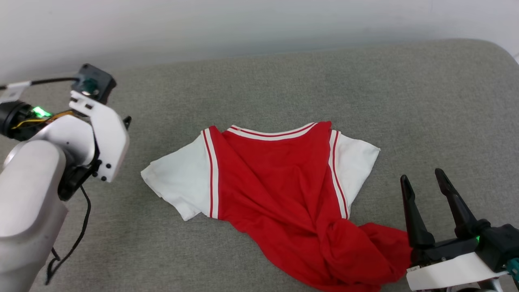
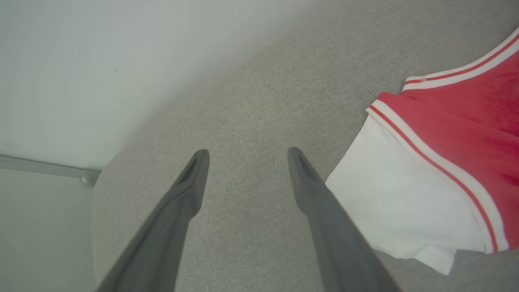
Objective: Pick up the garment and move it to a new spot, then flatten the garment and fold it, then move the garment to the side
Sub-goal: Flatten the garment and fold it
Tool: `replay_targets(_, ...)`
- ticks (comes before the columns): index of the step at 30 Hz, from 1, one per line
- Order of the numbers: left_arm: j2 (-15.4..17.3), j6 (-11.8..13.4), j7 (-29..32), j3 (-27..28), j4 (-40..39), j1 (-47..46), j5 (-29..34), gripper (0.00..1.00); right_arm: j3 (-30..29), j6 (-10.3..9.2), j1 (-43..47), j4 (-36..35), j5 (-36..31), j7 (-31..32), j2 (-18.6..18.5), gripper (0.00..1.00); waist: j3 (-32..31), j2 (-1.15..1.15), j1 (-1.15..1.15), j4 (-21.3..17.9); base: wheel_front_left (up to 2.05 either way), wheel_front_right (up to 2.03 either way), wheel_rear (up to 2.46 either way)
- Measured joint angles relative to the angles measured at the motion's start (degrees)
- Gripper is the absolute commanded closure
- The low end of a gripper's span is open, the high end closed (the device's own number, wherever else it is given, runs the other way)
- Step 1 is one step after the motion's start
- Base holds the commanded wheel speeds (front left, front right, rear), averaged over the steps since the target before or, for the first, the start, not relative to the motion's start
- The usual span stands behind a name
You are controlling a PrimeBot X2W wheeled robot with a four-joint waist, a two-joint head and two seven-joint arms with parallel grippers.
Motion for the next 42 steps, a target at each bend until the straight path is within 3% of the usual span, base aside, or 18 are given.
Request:
replay_targets(6, 3.71, -0.07, 15.70, -12.98, -3.41, -5.81, -11.55, 0.00, 0.82, 0.00, -1.73, 0.36, -0.44, -0.54, 0.45, 0.00, 2.63, 0.00, 0.00, -1.37, 0.00, 0.00, 0.00)
replay_targets(11, 6.34, -0.05, 23.71, -20.53, -3.56, -9.64, -17.00, 0.00, 1.55, 0.00, -3.39, 0.81, -0.81, -1.19, 0.79, 0.00, 5.27, 0.00, 0.00, -2.58, 0.00, 0.00, 0.00)
replay_targets(23, 8.89, -0.07, 23.66, -30.66, 1.27, -12.94, -21.14, 0.00, 3.55, 0.00, -6.30, 2.77, -1.21, -2.26, 1.53, 0.00, 10.30, 0.00, 0.00, -5.28, 0.00, 0.00, 0.00)
replay_targets(24, 9.02, -0.08, 23.42, -31.14, 1.48, -13.32, -21.59, 0.41, 3.54, 0.00, -6.51, 2.90, -1.22, -2.29, 1.54, 0.00, 10.37, 0.00, 0.00, -5.31, 0.00, 0.00, 0.00)
replay_targets(26, 8.96, -0.08, 22.64, -32.54, 1.66, -13.78, -22.28, 1.00, 3.30, 0.00, -6.93, 3.24, -1.22, -2.33, 1.60, 0.00, 10.19, 0.00, 0.00, -5.11, 0.00, 0.00, 0.00)
replay_targets(30, 8.69, -0.08, 19.34, -34.42, 2.12, -13.84, -24.16, 1.00, 2.15, 0.00, -7.30, 3.55, -1.46, -2.36, 1.20, 0.00, 8.75, 0.00, 0.00, -4.35, 0.00, 0.00, 0.00)
replay_targets(34, 10.25, -0.08, 15.13, -35.13, 1.98, -13.05, -25.81, 1.00, 0.27, 0.00, -9.12, 2.87, -1.66, -1.94, -1.49, 0.00, 6.37, 0.00, 0.00, -3.43, 0.00, 0.00, 0.00)
replay_targets(39, 12.73, -0.07, 9.92, -35.06, -0.58, -12.40, -26.83, 1.00, -1.12, 0.00, -13.26, 1.21, -1.49, 2.14, -7.84, 0.00, 3.93, 0.00, 0.00, -1.46, 0.00, 0.00, 0.00)
replay_targets(42, 14.08, -0.07, 8.03, -34.50, -2.61, -12.00, -27.47, 1.00, 0.35, 0.00, -16.64, 0.32, -0.52, 8.54, -12.83, 0.00, 3.02, 0.00, 0.00, -0.01, 0.00, 0.00, 0.00)
